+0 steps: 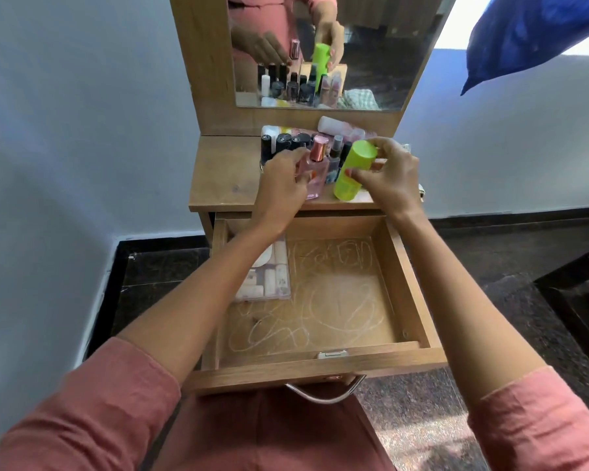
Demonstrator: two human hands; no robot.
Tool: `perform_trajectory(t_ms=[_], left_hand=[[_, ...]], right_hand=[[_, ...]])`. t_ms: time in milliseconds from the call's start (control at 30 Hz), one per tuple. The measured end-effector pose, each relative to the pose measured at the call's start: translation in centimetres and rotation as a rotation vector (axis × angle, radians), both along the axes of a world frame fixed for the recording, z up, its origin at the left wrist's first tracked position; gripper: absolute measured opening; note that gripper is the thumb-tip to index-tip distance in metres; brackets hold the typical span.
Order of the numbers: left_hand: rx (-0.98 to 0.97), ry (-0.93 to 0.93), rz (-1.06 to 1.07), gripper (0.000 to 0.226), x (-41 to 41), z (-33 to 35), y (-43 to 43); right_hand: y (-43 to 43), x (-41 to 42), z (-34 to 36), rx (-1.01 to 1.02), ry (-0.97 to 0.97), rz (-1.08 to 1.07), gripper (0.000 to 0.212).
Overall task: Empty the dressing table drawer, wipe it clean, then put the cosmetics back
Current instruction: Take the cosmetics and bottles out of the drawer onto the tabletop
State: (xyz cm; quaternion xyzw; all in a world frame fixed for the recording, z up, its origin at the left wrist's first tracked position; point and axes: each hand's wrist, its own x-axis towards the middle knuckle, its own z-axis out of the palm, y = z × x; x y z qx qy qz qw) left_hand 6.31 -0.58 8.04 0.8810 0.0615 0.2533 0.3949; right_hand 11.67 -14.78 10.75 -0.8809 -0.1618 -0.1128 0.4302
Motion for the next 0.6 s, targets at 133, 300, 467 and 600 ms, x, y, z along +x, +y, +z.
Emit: perform_trajectory(t_ms=[133, 300, 467, 600], left_hand=[[0.020, 0.005, 0.009, 0.029, 0.7, -0.6, 0.1], [0.004, -0.011, 0.017, 0.032, 1.2, -1.0, -0.2], [-0.093, -0.057, 0.040, 0.036, 1.3, -1.0, -0.3], [-0.117, -0.103, 0.051, 0.038, 1.1, -1.3, -0.3]], right_hand=[[1.1, 0.3, -0.6, -0.016, -0.004, 0.000, 0.050], [1.5, 0.5, -1.1, -0.042, -0.038, -0.014, 0.050], [1.6, 0.6, -1.6, -0.029, -0.062, 0.002, 0.049], [1.3, 0.4, -1.9, -0.010, -0.058, 0.014, 0.049]])
